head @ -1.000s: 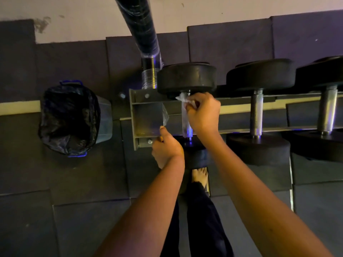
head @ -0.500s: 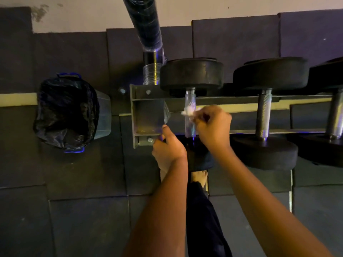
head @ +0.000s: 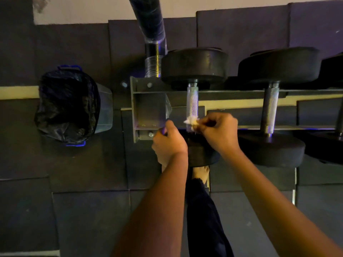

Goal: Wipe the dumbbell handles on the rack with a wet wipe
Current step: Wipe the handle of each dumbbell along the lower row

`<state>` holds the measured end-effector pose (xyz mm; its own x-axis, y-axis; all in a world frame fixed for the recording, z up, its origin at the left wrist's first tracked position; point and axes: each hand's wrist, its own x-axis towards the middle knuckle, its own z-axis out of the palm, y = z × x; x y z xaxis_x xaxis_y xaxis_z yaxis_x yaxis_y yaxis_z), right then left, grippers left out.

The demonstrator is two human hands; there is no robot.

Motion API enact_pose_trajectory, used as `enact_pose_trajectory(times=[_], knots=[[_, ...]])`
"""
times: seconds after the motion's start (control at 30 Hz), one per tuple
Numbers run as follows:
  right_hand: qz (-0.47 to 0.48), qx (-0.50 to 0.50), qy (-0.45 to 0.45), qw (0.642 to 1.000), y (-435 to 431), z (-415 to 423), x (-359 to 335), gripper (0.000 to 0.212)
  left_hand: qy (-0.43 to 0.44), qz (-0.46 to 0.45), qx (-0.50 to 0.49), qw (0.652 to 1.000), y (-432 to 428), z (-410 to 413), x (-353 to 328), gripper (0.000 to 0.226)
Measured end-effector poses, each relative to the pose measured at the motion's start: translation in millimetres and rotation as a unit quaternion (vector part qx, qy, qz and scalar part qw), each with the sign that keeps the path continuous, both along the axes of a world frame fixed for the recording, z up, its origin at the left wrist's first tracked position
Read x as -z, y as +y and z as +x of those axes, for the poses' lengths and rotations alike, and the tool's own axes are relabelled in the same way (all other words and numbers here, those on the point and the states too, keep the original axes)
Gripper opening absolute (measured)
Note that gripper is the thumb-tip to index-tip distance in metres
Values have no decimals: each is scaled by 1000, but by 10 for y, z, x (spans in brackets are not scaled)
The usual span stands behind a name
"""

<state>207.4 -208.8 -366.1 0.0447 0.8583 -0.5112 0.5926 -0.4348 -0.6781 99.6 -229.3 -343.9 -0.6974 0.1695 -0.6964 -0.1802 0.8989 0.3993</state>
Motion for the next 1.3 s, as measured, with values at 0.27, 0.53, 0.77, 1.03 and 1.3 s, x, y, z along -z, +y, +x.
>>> enact_pose_trajectory(times=[0.27,0.53,0.77,1.03,1.3], knots=[[58,110,67,990,641,-155,22,10,-3,25,26,999,-32,3,63,30],[-51,-17,8,999,-33,21,-11,12,-2,19,42,999,-38,-15,52,31],[20,106,104,989,659,-63,50,10,-6,35,37,999,-45,-5,47,28],[-84,30,41,995,97,28,10,19,7,22,44,999,-47,-10,70,30],[14,71,47,996,472,-101,-1,12,-3,36,37,999,-37,2,15,28]])
